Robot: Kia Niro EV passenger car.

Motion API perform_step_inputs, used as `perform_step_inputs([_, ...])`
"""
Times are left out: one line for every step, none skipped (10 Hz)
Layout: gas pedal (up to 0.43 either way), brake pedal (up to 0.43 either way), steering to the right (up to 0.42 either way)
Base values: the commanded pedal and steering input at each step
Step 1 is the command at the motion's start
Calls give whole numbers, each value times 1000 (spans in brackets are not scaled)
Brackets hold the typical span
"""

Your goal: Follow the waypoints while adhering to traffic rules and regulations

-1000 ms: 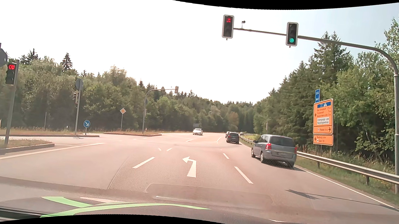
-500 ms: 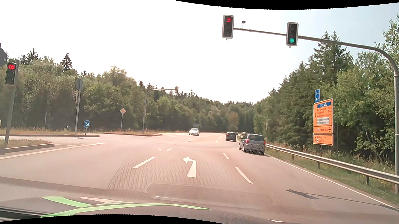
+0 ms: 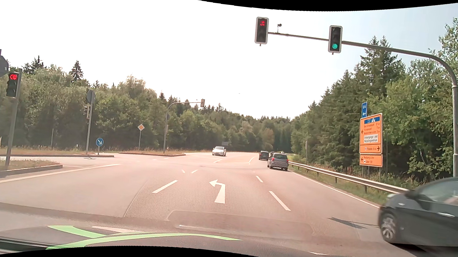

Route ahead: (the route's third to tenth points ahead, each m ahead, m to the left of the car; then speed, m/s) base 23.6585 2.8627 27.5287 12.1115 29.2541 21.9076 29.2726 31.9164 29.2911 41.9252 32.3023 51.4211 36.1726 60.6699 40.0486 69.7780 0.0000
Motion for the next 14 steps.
perform_step_inputs([0,268,5])
perform_step_inputs([0,268,5])
perform_step_inputs([0,268,5])
perform_step_inputs([0,268,5])
perform_step_inputs([0,268,5])
perform_step_inputs([0,262,5])
perform_step_inputs([0,268,5])
perform_step_inputs([0,268,5])
perform_step_inputs([0,268,5])
perform_step_inputs([0,268,5])
perform_step_inputs([0,268,5])
perform_step_inputs([0,268,5])
perform_step_inputs([0,268,5])
perform_step_inputs([0,268,5])
